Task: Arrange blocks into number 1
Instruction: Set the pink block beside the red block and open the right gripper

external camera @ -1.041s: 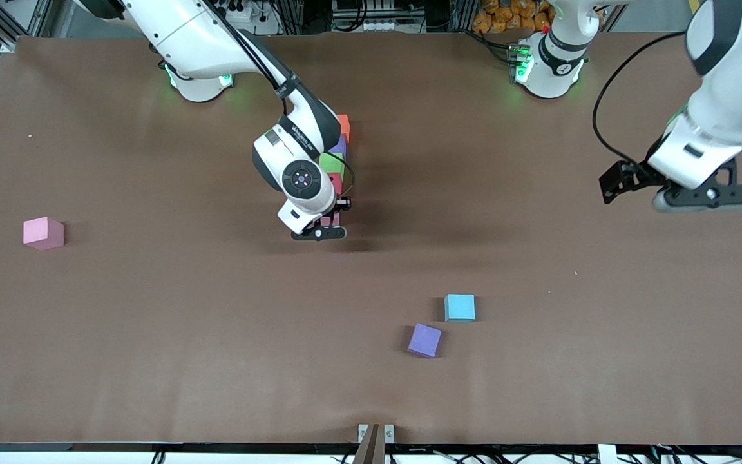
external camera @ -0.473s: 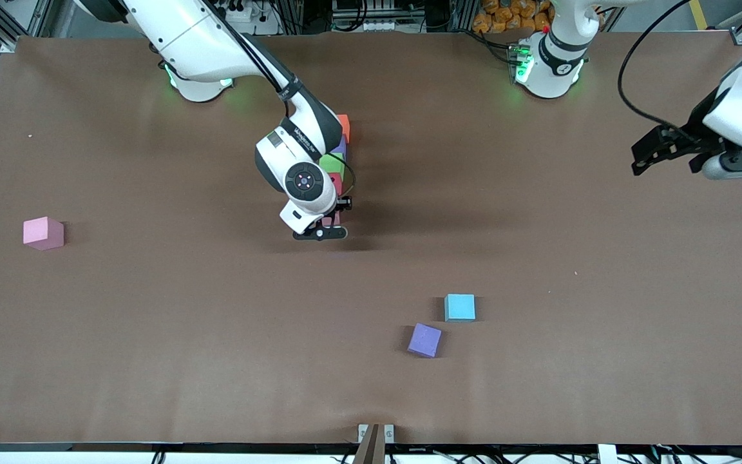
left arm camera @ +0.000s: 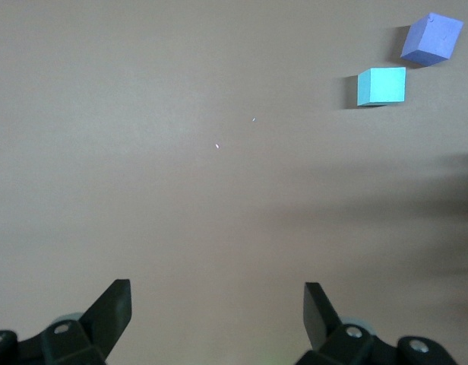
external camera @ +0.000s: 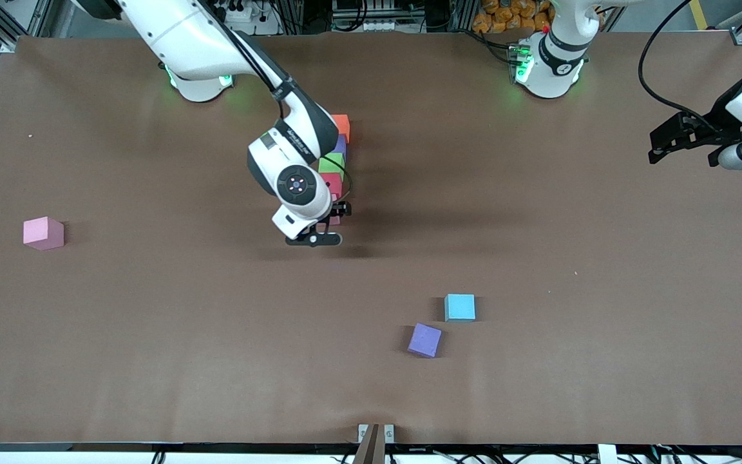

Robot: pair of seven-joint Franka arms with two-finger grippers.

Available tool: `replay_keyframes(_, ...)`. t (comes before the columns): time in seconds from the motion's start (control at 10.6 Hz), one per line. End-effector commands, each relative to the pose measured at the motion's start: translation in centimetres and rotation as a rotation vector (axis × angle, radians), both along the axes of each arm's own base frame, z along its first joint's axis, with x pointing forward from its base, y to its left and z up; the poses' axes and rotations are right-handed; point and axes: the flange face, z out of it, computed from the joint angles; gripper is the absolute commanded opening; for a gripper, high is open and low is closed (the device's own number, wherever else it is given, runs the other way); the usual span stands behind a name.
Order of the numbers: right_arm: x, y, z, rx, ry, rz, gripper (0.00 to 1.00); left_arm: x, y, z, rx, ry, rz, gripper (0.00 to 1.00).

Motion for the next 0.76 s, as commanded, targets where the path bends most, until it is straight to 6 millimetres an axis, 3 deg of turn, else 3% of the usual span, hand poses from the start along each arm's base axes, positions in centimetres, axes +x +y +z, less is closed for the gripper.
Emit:
replay_keyframes(0.0,3.4,-3.2,7.5,-0.007,0.017,-0.064,1.00,1.0,-0.7,-0.7,-0.028,0.026,-0.026,1.00)
replay_keyframes(0.09,4.3,-4.7,10.4,-0.014,0.024,-0.083,1.00,1.0,-1.2,-0.8,-0.029,0.027,-0.030,1.00)
replay_keyframes(0.47,7.6,-13.9,20.8,0.007,-0.063,-0.193,1.00,2.4,-1.5,1.3,-0.026,-0.026,-0.037,1.00)
replay_keyframes(0.66,8.2,-18.4,25.1,0.007,-0.090,-0.223,1.00,1.9,-0.5,1.9,-0.034,-0.026,-0.019,1.00)
